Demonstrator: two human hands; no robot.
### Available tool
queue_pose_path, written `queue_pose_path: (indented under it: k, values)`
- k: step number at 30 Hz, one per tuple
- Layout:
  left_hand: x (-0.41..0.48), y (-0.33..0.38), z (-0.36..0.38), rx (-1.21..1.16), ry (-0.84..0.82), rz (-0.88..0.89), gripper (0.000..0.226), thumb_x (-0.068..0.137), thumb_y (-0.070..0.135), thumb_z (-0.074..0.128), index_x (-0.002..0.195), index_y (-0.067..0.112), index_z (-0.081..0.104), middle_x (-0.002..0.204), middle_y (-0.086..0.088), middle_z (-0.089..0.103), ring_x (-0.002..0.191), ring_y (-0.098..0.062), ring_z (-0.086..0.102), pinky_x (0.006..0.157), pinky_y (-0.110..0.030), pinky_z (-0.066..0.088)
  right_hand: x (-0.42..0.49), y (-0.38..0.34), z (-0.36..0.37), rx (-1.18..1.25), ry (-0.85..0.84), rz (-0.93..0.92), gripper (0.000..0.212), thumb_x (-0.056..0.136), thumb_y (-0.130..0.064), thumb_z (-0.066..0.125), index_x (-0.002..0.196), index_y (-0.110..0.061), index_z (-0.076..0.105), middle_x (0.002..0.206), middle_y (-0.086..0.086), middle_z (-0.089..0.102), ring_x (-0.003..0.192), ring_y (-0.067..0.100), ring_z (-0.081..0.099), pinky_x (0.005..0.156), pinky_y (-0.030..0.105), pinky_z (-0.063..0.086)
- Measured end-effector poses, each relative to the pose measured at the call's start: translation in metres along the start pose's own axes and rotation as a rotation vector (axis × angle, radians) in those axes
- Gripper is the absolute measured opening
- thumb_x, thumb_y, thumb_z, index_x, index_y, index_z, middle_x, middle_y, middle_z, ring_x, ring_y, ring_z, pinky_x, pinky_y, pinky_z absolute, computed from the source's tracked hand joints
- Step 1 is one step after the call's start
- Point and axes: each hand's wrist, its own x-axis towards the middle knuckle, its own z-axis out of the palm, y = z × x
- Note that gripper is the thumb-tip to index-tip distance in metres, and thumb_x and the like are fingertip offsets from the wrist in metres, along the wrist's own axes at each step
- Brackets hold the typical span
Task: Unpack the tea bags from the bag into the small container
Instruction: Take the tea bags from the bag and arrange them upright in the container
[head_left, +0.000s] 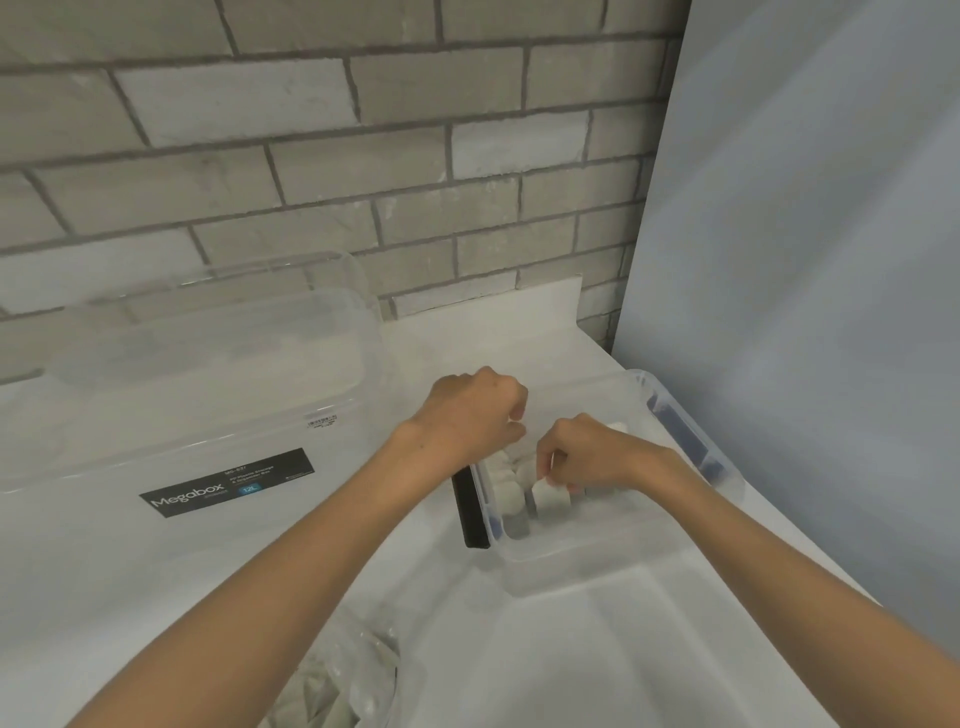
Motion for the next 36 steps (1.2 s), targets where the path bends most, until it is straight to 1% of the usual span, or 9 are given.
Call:
queue_pose_path:
  k: [3, 8, 16, 20, 23, 25, 28, 31, 36]
  values:
    - [-0.013, -0.007, -0.006, -0.061, 0.04, -0.023, 0.022, 0.094, 0.031, 0.052, 0.11, 0.021, 0.062, 0.11, -0.001, 0.064, 0.092, -0.022, 0.061, 0.073, -0.031, 0.047, 0.009, -0.001, 0.005, -0.025, -0.021, 0.023, 0.016, 0.084, -0.003, 0.054, 0.085, -0.014, 0.066, 0.075, 0.004, 0.063, 0.062, 0.017, 0.062, 0.067, 0.033, 0.055]
    - [-0.03, -0.015, -0.004, -0.108, 0.093, -0.055, 0.016, 0.093, 0.029, 0.053, 0.1, 0.023, 0.065, 0.1, 0.004, 0.066, 0.087, -0.02, 0.062, 0.069, -0.03, 0.047, 0.016, -0.002, 0.011, -0.046, 0.001, 0.049, 0.019, 0.087, 0.003, 0.05, 0.092, -0.007, 0.065, 0.074, 0.001, 0.055, 0.055, 0.015, 0.062, 0.053, 0.026, 0.052]
    - [-0.048, -0.028, -0.002, -0.166, 0.132, -0.088, 0.013, 0.092, 0.029, 0.054, 0.094, 0.025, 0.066, 0.095, 0.008, 0.067, 0.085, -0.018, 0.062, 0.067, -0.029, 0.045, 0.016, -0.007, 0.015, -0.109, 0.064, 0.053, 0.022, 0.087, 0.007, 0.051, 0.095, -0.006, 0.066, 0.092, 0.008, 0.056, 0.075, 0.027, 0.065, 0.072, 0.033, 0.056]
    - [-0.058, -0.033, -0.003, -0.176, 0.147, -0.089, 0.013, 0.092, 0.03, 0.054, 0.094, 0.025, 0.066, 0.095, 0.009, 0.066, 0.085, -0.015, 0.061, 0.063, -0.028, 0.04, 0.009, -0.013, 0.006, -0.174, 0.119, 0.039, 0.024, 0.089, 0.0, 0.05, 0.105, -0.012, 0.063, 0.108, 0.011, 0.054, 0.084, 0.026, 0.057, 0.075, 0.029, 0.047]
    - [-0.07, -0.038, -0.007, -0.203, 0.169, -0.104, 0.013, 0.092, 0.029, 0.054, 0.094, 0.027, 0.067, 0.094, 0.011, 0.065, 0.086, -0.014, 0.06, 0.068, -0.03, 0.044, -0.006, -0.031, -0.012, -0.189, 0.198, -0.024, 0.023, 0.09, -0.007, 0.052, 0.108, -0.015, 0.063, 0.109, 0.011, 0.057, 0.087, 0.025, 0.058, 0.082, 0.034, 0.05]
    - [-0.082, -0.041, -0.009, -0.226, 0.176, -0.115, 0.013, 0.092, 0.029, 0.054, 0.094, 0.028, 0.067, 0.093, 0.013, 0.065, 0.087, -0.013, 0.06, 0.072, -0.032, 0.047, -0.02, -0.052, -0.025, -0.199, 0.283, -0.103, 0.019, 0.092, -0.013, 0.055, 0.107, -0.018, 0.065, 0.106, 0.008, 0.064, 0.09, 0.022, 0.061, 0.084, 0.036, 0.052]
    - [-0.104, -0.049, -0.008, -0.269, 0.167, -0.14, 0.012, 0.091, 0.034, 0.056, 0.092, 0.03, 0.067, 0.088, 0.016, 0.062, 0.087, -0.011, 0.059, 0.072, -0.031, 0.047, -0.043, -0.093, -0.035, -0.132, 0.352, -0.226, 0.014, 0.092, -0.02, 0.057, 0.101, -0.025, 0.067, 0.093, -0.001, 0.066, 0.078, 0.01, 0.059, 0.075, 0.028, 0.05]
    - [-0.13, -0.062, -0.004, -0.293, 0.152, -0.19, 0.011, 0.09, 0.037, 0.058, 0.093, 0.032, 0.068, 0.085, 0.018, 0.061, 0.087, -0.01, 0.058, 0.071, -0.03, 0.044, -0.06, -0.135, -0.029, -0.038, 0.305, -0.343, 0.012, 0.093, -0.022, 0.058, 0.097, -0.028, 0.067, 0.086, -0.007, 0.064, 0.075, 0.0, 0.059, 0.067, 0.02, 0.045]
    - [-0.184, -0.086, 0.009, -0.33, 0.111, -0.286, 0.008, 0.088, 0.036, 0.061, 0.088, 0.032, 0.068, 0.086, 0.017, 0.066, 0.084, -0.009, 0.062, 0.077, -0.034, 0.052, -0.067, -0.186, 0.01, -0.025, 0.19, -0.46, 0.014, 0.092, -0.018, 0.057, 0.1, -0.023, 0.069, 0.076, -0.014, 0.06, 0.069, -0.006, 0.055, 0.071, 0.019, 0.048]
